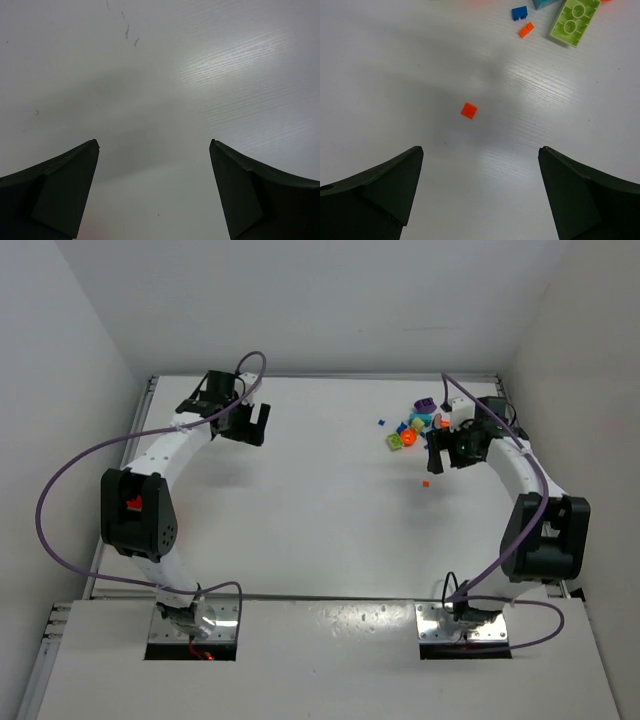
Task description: Sort the legos into containers by color
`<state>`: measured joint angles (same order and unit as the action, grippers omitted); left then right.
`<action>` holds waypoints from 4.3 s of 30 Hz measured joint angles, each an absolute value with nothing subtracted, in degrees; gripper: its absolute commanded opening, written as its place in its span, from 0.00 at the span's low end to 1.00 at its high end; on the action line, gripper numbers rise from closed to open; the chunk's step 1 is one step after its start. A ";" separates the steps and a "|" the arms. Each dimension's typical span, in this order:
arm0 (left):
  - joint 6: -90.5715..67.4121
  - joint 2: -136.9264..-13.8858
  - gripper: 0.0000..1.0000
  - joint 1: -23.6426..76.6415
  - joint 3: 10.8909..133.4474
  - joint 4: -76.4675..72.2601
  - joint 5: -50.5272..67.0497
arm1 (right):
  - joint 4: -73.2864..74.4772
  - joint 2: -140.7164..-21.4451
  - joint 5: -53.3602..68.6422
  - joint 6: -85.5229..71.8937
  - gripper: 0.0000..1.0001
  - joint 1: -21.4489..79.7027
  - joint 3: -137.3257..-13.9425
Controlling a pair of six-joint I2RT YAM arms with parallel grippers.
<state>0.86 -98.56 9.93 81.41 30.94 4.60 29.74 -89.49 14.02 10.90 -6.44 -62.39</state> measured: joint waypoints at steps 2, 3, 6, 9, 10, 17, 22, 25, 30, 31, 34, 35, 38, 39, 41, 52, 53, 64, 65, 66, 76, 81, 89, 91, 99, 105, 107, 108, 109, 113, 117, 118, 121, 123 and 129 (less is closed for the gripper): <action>0.84 -98.56 0.99 9.93 81.41 30.92 4.67 | 29.93 -90.17 14.15 10.87 0.99 -6.17 -63.22; 0.82 -98.56 0.99 9.93 81.41 30.92 4.67 | 30.09 -90.65 14.35 10.87 0.97 -6.09 -63.88; 0.82 -98.56 0.99 9.69 81.43 30.87 4.69 | 30.30 -92.84 15.31 10.72 0.94 -5.28 -66.30; 0.80 -98.52 0.99 8.91 81.56 30.85 4.54 | 30.26 -95.98 15.70 10.17 0.93 -3.66 -68.66; 0.82 -98.45 0.99 8.51 81.65 30.89 4.43 | 30.22 -96.97 15.68 9.93 0.93 -3.07 -69.21; 0.78 -97.27 0.99 4.03 83.81 32.58 4.08 | 28.69 -105.75 12.71 6.74 0.93 1.93 -74.50; 0.75 -94.94 0.99 1.10 83.70 33.71 4.25 | 27.99 -113.86 10.31 5.41 0.93 4.03 -82.98; 0.75 -93.67 0.99 -0.10 83.42 33.98 4.56 | 26.94 -117.54 8.95 4.78 0.92 4.86 -86.91; 0.47 -93.30 0.99 -1.26 83.35 34.13 5.06 | 26.11 -121.60 7.25 3.90 0.89 6.26 -89.03; 0.36 -93.30 0.99 -1.50 83.29 34.20 5.21 | 26.06 -122.34 6.94 3.79 0.88 6.52 -89.36; 0.32 -93.30 0.99 -2.07 83.15 34.26 5.43 | 25.91 -124.31 6.33 3.51 0.85 6.96 -90.52; 0.32 -93.30 0.99 -2.31 83.09 34.24 5.56 | 25.89 -124.75 6.15 3.46 0.83 7.09 -90.83; 0.12 -93.30 0.99 -2.63 83.07 34.26 5.78 | 25.78 -125.75 5.56 3.42 0.77 7.68 -91.98; 0.05 -93.30 0.99 -2.68 83.07 34.24 5.80 | 25.76 -126.06 5.34 3.29 0.76 7.79 -92.42; -0.08 -93.30 0.99 -2.70 83.07 34.28 5.87 | 25.71 -126.28 4.99 3.18 0.71 7.99 -93.01; -0.51 -93.65 0.99 -2.70 83.07 34.26 6.68 | 25.36 -126.28 3.92 2.87 0.95 9.21 -93.08; -0.51 -93.78 0.99 -2.70 83.07 34.26 6.70 | 25.30 -126.30 3.22 2.90 0.98 9.28 -93.06; -0.51 -94.52 0.99 -2.70 83.07 34.26 7.53 | 20.84 -123.44 -8.80 2.76 0.97 8.84 -87.22; -0.51 -94.52 0.99 -2.70 83.07 34.26 7.64 | 20.78 -122.37 -9.28 2.70 0.97 8.64 -85.38; -0.51 -94.52 0.99 -2.70 83.07 34.24 7.77 | 20.69 -121.12 -9.76 2.55 0.97 8.38 -83.50; -0.51 -94.50 0.99 -2.70 82.08 34.26 8.49 | 19.05 -113.30 -14.44 2.31 0.76 5.19 -79.44; -0.51 -94.48 0.99 -2.70 81.84 34.22 8.93 | 22.52 -113.30 -6.09 3.33 0.55 3.16 -80.38; -0.49 -92.82 0.99 -2.92 79.81 34.20 9.02 | 29.95 -112.68 13.74 4.10 0.62 6.20 -81.03; -0.49 -92.31 0.99 -3.03 79.40 34.24 9.02 | 30.55 -112.60 16.03 3.86 0.71 7.22 -80.40; -0.49 -92.07 0.99 -3.09 79.31 34.20 8.91 | 31.09 -116.64 15.44 2.96 0.83 8.01 -82.30; -0.49 -92.01 0.99 -3.09 79.31 34.15 8.78 | 30.52 -120.31 11.77 2.81 0.84 7.97 -83.44; -0.51 -92.01 0.99 -3.09 79.31 34.13 8.78 | 30.13 -121.16 10.61 2.79 0.84 7.97 -84.03; -0.51 -92.01 0.99 -3.09 79.31 34.13 8.75 | 30.09 -121.45 10.35 2.79 0.84 7.97 -84.51; -0.51 -92.01 0.99 -3.09 79.31 34.13 8.78 | 30.04 -121.93 9.98 2.79 0.84 7.97 -85.25; -0.51 -92.01 0.99 -3.09 79.31 34.09 8.56 | 28.80 -124.27 7.55 2.76 0.87 7.97 -88.23; -0.49 -92.01 0.99 -3.25 79.31 34.02 8.49 | 27.94 -126.43 5.50 3.05 0.88 7.97 -91.26; -0.49 -92.01 0.99 -3.33 79.31 34.02 8.49 | 27.64 -127.00 5.04 3.14 0.88 7.97 -91.96; -0.49 -92.01 0.99 -3.49 79.31 34.00 8.32 | 27.16 -128.33 4.29 3.68 0.88 7.97 -93.84; -0.49 -92.01 0.99 -3.51 79.31 34.00 8.27 | 27.05 -128.73 4.51 4.32 0.87 7.99 -94.39; -0.49 -92.01 0.99 -3.51 79.31 34.00 8.16 | 26.94 -128.81 6.70 7.03 0.63 8.05 -94.43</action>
